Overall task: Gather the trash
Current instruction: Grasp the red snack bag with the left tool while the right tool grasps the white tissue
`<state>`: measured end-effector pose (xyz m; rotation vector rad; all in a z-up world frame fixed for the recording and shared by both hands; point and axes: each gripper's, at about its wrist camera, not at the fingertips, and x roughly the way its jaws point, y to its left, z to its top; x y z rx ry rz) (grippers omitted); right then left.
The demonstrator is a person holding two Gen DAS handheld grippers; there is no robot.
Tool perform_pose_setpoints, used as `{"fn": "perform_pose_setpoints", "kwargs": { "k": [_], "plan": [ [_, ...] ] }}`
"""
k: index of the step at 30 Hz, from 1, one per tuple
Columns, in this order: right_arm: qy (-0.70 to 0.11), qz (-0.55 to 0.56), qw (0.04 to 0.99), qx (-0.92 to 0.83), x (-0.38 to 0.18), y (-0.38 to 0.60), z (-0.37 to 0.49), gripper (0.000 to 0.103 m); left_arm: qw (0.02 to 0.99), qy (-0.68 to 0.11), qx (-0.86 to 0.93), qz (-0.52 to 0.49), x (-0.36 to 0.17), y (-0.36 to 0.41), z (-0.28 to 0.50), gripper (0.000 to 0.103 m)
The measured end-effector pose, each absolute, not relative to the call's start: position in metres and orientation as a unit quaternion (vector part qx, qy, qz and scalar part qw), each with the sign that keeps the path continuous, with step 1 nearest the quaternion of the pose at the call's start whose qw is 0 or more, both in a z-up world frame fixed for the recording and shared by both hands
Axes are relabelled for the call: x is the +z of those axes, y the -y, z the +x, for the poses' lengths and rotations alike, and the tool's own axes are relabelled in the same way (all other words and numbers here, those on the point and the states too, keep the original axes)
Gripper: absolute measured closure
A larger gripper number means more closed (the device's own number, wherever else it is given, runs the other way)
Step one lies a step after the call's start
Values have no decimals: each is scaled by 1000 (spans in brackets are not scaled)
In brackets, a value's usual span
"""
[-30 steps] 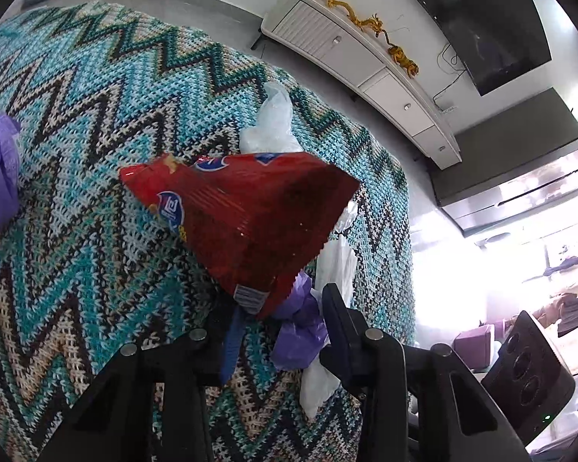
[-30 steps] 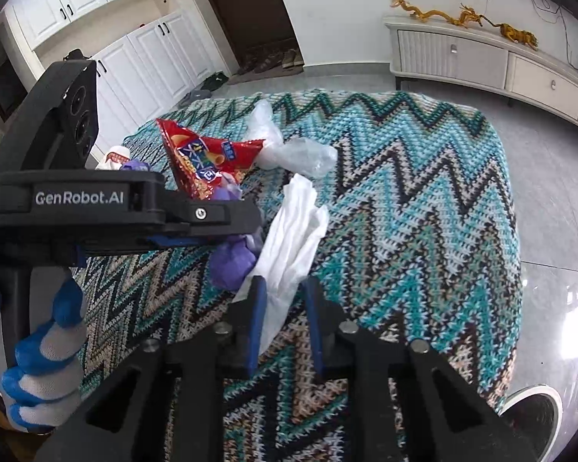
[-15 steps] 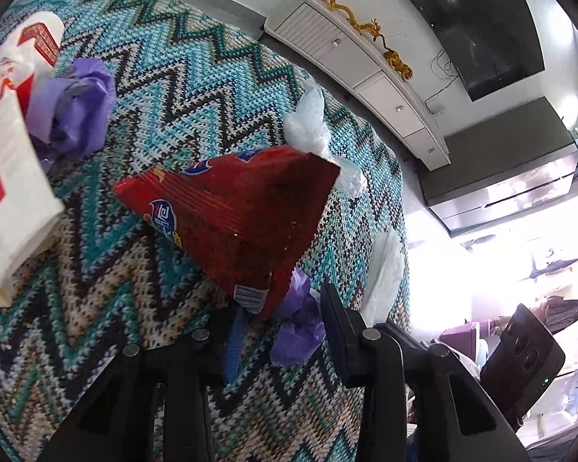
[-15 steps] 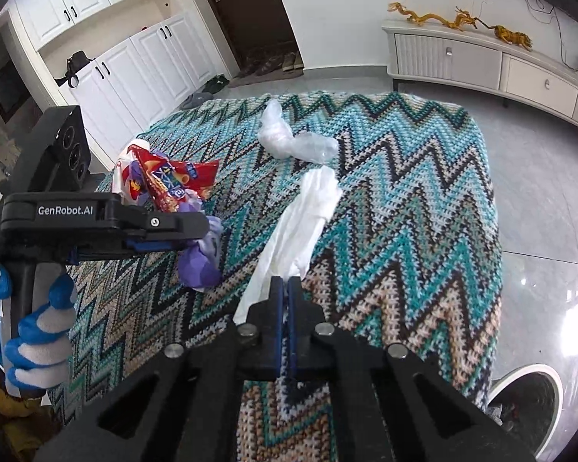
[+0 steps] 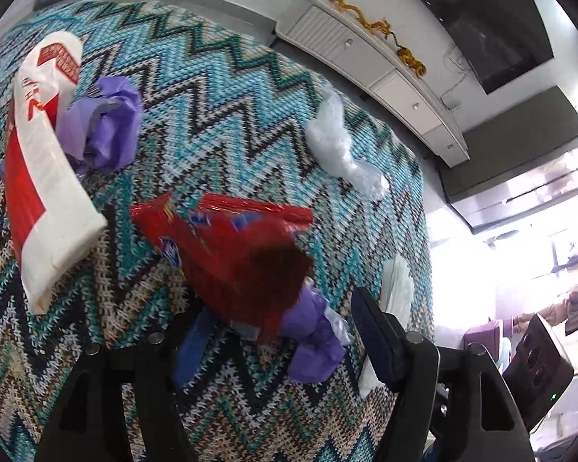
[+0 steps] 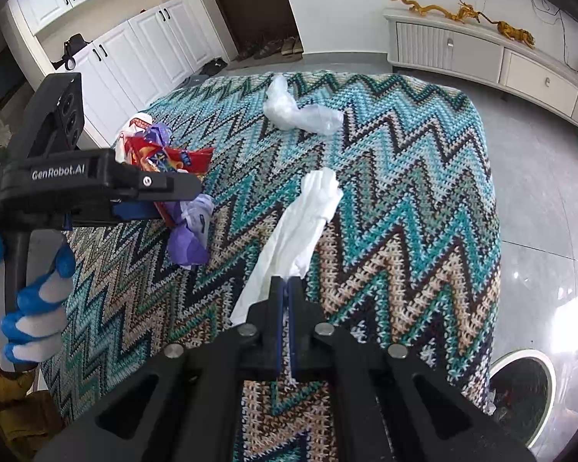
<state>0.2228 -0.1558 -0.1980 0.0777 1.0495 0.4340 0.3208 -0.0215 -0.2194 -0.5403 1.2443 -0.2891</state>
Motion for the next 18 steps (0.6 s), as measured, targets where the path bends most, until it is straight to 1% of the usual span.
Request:
{"fn": "perform_pose_setpoints", "kwargs": {
  "k": [3,5,6,7,9,13,18],
  "plan": [
    [-498,43,840,214,-199,155,225,99,767,-568,-129,-268,-224,8,324,34],
    [-496,43,840,217,-200,154,228,99,769,-564,-126,-273,-227,0,321,37],
    [-494,47,840,220,-200,155,229,99,769,-563,-123,-276,-228,0,321,44],
    [-493,51,839,222,-200,155,230,99,769,-562,-120,-280,-229,-2,322,54],
    [-491,53,841,219,-200,156,233,99,765,-561,-123,-291,-235,-10,324,66],
    [-489,68,840,225,-203,157,240,98,759,-556,-121,-317,-241,-22,324,73],
    [-491,71,838,227,-207,152,247,97,757,-549,-133,-329,-241,-27,320,74]
  ]
}}
